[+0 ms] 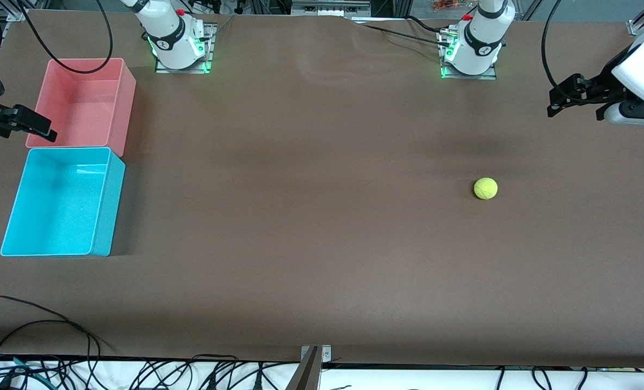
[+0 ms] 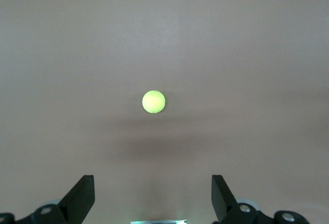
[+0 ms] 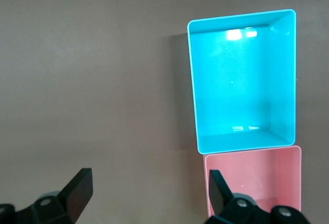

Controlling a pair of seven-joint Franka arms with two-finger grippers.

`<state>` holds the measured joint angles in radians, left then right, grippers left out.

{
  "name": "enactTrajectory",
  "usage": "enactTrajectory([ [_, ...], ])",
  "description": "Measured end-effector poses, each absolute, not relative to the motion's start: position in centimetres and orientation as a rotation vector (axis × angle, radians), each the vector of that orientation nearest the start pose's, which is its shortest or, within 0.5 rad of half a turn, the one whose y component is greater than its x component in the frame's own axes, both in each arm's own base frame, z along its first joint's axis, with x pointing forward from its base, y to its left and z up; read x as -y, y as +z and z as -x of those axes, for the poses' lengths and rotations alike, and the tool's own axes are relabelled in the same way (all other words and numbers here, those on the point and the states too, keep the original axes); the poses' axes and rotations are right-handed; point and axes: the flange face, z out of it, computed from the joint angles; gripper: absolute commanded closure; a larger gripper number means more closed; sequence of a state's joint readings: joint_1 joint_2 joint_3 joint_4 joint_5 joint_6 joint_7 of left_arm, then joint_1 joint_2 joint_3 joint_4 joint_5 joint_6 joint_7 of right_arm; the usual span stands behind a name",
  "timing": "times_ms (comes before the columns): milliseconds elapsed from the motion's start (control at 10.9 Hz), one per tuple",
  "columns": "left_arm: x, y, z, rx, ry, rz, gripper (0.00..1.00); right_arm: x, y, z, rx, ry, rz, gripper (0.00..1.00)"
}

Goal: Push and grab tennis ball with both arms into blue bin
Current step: 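Move the left gripper out toward the yellow tennis ball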

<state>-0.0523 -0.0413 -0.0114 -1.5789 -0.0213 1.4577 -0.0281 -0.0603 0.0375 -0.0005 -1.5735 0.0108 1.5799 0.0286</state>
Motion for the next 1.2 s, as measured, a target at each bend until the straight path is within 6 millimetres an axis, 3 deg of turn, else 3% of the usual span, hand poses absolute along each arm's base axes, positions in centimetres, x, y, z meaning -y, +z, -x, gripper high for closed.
enactTrajectory([
  [276,3.1,62.6,-53.2,-0.040,0.148,3.153,0.00,3.3,60.3,-56.5,-0.141,0.051,3.127,0.00],
  [644,2.8,57.9,-54.0,-0.028,0.177,3.152,0.00,3.3,59.9,-56.7,-0.141,0.062,3.126,0.00],
  [1197,1.4,54.9,-54.0,-0.008,0.219,3.100,0.00,3.3,59.9,-56.7,-0.141,0.065,3.126,0.00],
])
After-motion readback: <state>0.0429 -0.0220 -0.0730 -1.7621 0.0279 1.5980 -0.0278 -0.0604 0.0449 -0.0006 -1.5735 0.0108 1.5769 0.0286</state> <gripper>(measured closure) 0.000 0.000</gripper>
